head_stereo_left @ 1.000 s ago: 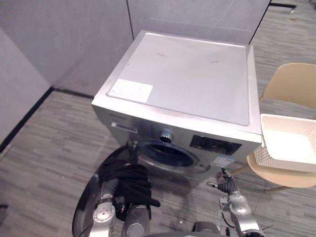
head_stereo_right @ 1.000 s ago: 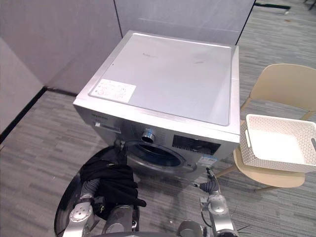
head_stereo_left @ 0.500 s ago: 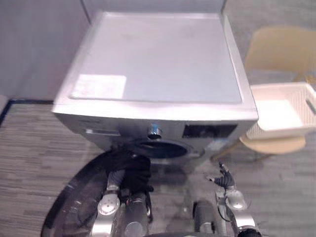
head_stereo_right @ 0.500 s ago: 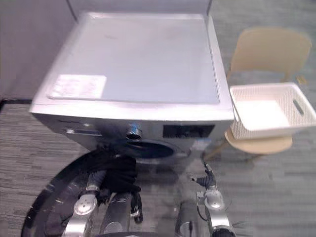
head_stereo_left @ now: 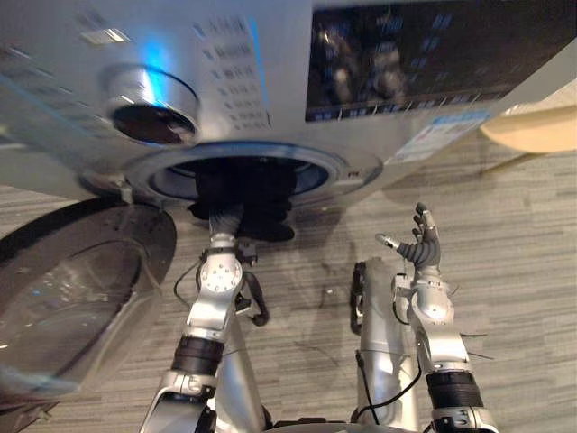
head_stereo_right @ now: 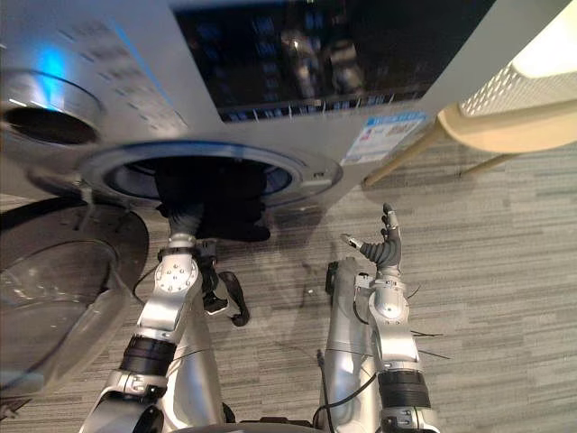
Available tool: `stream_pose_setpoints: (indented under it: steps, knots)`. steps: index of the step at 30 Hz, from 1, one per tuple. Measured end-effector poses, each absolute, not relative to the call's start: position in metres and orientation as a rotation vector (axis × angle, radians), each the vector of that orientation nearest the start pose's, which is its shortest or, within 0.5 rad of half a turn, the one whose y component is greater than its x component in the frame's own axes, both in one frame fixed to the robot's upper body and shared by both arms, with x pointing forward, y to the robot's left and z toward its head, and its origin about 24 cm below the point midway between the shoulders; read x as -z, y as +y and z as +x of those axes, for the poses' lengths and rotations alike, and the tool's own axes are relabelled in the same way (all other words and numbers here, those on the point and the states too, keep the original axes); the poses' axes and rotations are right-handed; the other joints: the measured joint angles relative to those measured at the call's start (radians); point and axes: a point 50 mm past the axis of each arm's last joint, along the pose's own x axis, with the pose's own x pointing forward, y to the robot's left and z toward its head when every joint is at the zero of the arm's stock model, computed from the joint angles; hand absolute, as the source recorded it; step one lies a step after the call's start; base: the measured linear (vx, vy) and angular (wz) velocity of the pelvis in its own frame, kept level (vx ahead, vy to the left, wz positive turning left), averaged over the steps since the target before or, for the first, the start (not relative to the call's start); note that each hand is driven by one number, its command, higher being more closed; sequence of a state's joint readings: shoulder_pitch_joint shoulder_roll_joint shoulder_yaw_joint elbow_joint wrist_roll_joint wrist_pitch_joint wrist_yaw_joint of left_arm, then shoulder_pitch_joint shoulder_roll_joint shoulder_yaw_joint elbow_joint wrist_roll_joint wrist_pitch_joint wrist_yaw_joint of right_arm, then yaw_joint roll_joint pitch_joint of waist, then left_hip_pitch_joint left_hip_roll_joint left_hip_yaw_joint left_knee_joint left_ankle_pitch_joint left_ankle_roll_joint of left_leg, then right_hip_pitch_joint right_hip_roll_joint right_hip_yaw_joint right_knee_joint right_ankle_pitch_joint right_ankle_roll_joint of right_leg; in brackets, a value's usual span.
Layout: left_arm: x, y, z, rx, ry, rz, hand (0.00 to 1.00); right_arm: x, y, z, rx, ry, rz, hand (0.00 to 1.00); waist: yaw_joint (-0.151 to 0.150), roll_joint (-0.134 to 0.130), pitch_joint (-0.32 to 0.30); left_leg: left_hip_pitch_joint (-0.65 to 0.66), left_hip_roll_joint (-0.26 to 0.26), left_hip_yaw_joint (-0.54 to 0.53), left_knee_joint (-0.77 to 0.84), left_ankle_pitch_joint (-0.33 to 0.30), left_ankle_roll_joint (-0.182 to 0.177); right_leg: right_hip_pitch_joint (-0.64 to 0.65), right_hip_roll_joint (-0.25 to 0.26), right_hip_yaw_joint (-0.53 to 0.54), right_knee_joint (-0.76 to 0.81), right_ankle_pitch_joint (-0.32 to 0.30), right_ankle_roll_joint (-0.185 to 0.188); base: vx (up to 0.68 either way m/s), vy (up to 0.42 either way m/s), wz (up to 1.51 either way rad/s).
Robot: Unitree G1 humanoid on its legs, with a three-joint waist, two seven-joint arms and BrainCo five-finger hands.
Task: Pick up the laundry basket with both hands and put the clothes into the washing machine.
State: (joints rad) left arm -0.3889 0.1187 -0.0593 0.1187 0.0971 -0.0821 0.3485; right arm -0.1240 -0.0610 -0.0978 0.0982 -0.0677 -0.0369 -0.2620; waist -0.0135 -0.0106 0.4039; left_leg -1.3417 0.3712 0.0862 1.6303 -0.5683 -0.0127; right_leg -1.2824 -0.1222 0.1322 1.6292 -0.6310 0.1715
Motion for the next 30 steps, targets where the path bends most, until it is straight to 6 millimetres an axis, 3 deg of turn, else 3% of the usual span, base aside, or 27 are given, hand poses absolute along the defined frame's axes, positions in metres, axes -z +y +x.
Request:
stream_pose_setpoints:
  steps: [6,9,14,19,20,24,30]
  knots:
    - [-0.238,0.147,0.334,-0.409,-0.760,0.401,1.00,-0.060,-0.180,0.264,0.320,-0.142,-0.090,0.00,-0.032,-0.014,0.009,-0.147,0.006,-0.040,0.096,0.000,0.002,-0.136,0.005,0.007,0.109,-0.011,-0.006,-0.02,-0.071,-0.01]
    - [-0.284,0.135,0.334,-0.504,-0.937,0.505,1.00,-0.057,-0.178,0.259,0.318,-0.153,-0.082,0.00,-0.039,-0.024,0.014,-0.190,0.005,-0.058,0.123,0.003,0.007,-0.169,0.007,0.003,0.137,-0.012,-0.008,0.01,-0.047,0.01]
    - [-0.339,0.124,0.343,-0.617,-1.061,0.700,1.00,-0.065,-0.169,0.261,0.277,-0.216,-0.072,0.00,-0.066,-0.054,0.030,-0.234,-0.002,-0.070,0.144,0.007,0.012,-0.199,0.007,-0.002,0.154,-0.012,-0.007,0.00,-0.010,0.01]
    - [-0.376,0.125,0.342,-0.735,-1.134,0.802,1.00,-0.073,-0.164,0.260,0.267,-0.271,-0.056,0.00,-0.082,-0.075,0.040,-0.299,0.000,-0.082,0.156,0.013,0.022,-0.249,0.014,-0.010,0.153,-0.008,-0.001,0.03,-0.011,-0.05]
    - [-0.379,0.129,0.346,-0.764,-1.107,0.829,0.00,-0.076,-0.164,0.260,0.266,-0.287,-0.053,0.00,-0.083,-0.082,0.043,-0.309,0.003,-0.082,0.159,0.013,0.022,-0.260,0.016,-0.010,0.153,-0.008,-0.001,0.05,-0.015,-0.07]
    - [-0.376,0.142,0.361,-0.828,-0.994,0.897,0.00,-0.084,-0.160,0.264,0.251,-0.334,-0.052,0.00,-0.084,-0.099,0.055,-0.334,0.008,-0.090,0.160,0.013,0.022,-0.279,0.017,-0.018,0.153,-0.008,-0.001,0.06,-0.018,-0.04]
    - [-0.370,0.151,0.373,-0.753,-0.864,0.950,0.00,-0.097,-0.155,0.266,0.227,-0.391,-0.042,0.00,-0.083,-0.108,0.062,-0.371,0.010,-0.096,0.165,0.013,0.022,-0.314,0.020,-0.020,0.156,-0.005,0.002,0.02,-0.011,-0.02]
